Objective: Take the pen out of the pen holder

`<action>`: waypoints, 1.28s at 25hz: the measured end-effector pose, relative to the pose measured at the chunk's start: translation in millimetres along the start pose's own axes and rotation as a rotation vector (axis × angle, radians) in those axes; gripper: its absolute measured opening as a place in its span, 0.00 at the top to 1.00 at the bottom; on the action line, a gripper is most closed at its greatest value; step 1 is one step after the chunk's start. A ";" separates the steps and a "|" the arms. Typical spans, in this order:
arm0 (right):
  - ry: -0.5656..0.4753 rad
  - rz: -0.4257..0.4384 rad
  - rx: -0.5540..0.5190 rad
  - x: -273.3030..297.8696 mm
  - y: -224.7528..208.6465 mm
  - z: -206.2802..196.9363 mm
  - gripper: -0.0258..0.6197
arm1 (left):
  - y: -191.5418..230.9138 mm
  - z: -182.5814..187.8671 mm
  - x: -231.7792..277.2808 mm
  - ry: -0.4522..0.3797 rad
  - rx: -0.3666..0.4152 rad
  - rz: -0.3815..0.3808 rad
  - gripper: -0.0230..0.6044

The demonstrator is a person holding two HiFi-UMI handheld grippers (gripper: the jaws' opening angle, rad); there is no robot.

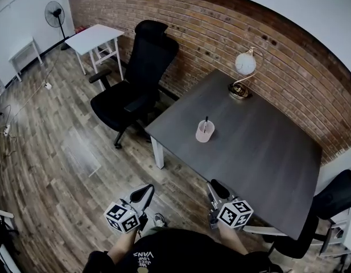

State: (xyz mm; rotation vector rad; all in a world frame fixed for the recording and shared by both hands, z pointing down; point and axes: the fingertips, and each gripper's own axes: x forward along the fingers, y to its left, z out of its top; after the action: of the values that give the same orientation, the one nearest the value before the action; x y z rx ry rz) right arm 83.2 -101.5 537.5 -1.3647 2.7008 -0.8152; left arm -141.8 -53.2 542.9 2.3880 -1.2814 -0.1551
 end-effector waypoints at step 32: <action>0.035 0.013 -0.078 141.2 -102.7 82.1 0.82 | 73.8 47.7 133.4 -0.033 -0.005 0.035 0.88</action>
State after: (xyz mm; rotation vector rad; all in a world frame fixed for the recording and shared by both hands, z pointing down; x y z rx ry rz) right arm 91.6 -294.2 543.9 -1.3588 2.7933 -0.7466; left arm -136.7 -212.8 543.7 2.3664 -1.3353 -0.1878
